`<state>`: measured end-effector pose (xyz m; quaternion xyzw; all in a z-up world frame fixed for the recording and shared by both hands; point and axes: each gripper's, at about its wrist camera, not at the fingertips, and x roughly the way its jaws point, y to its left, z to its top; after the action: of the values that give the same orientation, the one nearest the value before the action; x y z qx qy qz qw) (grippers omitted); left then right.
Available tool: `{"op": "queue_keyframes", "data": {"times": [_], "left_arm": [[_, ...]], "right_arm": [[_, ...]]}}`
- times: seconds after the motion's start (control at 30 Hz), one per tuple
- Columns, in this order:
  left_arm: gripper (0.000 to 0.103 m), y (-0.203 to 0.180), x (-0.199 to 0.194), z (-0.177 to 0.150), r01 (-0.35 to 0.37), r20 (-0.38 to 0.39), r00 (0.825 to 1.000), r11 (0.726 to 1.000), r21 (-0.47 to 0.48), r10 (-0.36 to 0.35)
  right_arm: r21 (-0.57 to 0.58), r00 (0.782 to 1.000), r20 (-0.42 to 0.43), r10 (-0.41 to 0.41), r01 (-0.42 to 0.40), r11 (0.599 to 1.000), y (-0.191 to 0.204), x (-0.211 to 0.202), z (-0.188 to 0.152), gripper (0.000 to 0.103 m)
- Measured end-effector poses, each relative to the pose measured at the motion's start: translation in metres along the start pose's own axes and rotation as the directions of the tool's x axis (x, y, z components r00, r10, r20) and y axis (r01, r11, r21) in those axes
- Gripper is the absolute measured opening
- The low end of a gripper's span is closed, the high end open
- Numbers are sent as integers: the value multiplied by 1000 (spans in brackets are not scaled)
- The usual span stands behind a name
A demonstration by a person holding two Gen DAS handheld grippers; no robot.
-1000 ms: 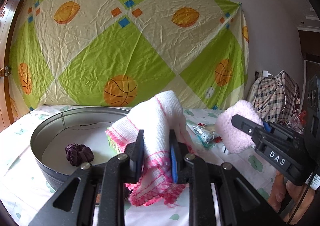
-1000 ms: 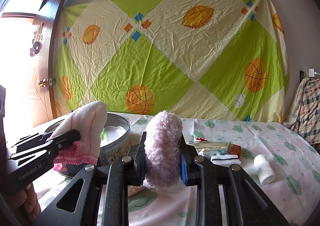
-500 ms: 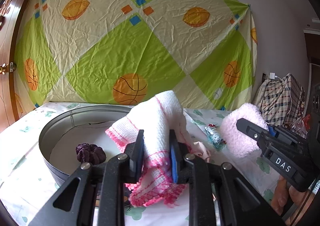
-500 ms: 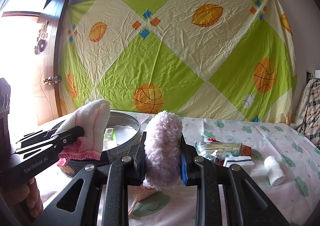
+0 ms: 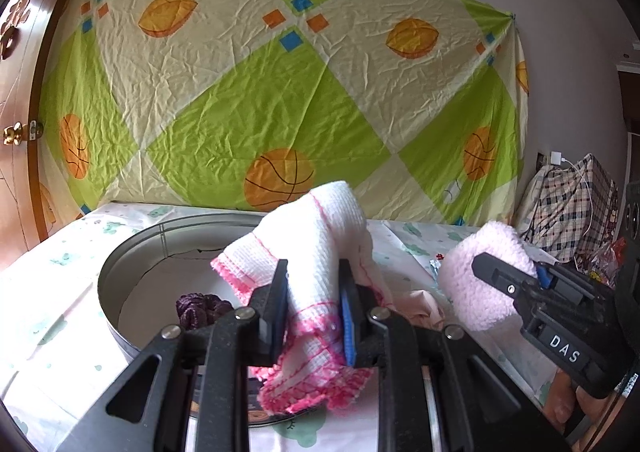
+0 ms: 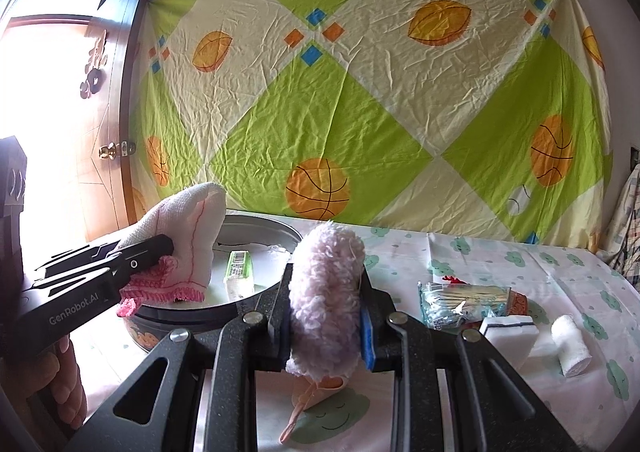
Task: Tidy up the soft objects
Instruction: 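Carry the towel over the tin with the left gripper while the right gripper brings the pink roll beside it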
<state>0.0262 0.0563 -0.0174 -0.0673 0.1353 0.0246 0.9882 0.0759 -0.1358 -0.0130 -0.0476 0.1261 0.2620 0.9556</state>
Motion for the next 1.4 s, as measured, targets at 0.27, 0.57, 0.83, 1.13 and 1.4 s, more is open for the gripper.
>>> {"op": "queue_keyframes", "data": {"times": [0.27,0.57,0.83,1.13,1.4], "left_arm": [[20,13,4,3,-33,-17,999,999,-4,33],[20,30,8,5,-52,-37,998,999,-14,52],[20,39,11,9,-77,-48,996,997,-4,77],[20,48,24,21,-100,-85,991,995,22,101],[20,60,35,29,-108,-124,986,994,31,111]], "right_arm": [[-10,1000,-18,24,-24,1000,10,12,2,28],[-32,998,-38,45,-46,998,22,25,4,28],[-48,997,-52,58,-60,997,28,35,5,28],[-79,996,-46,77,-80,994,34,41,23,28],[-66,991,-73,116,-121,990,38,67,47,28]]}}
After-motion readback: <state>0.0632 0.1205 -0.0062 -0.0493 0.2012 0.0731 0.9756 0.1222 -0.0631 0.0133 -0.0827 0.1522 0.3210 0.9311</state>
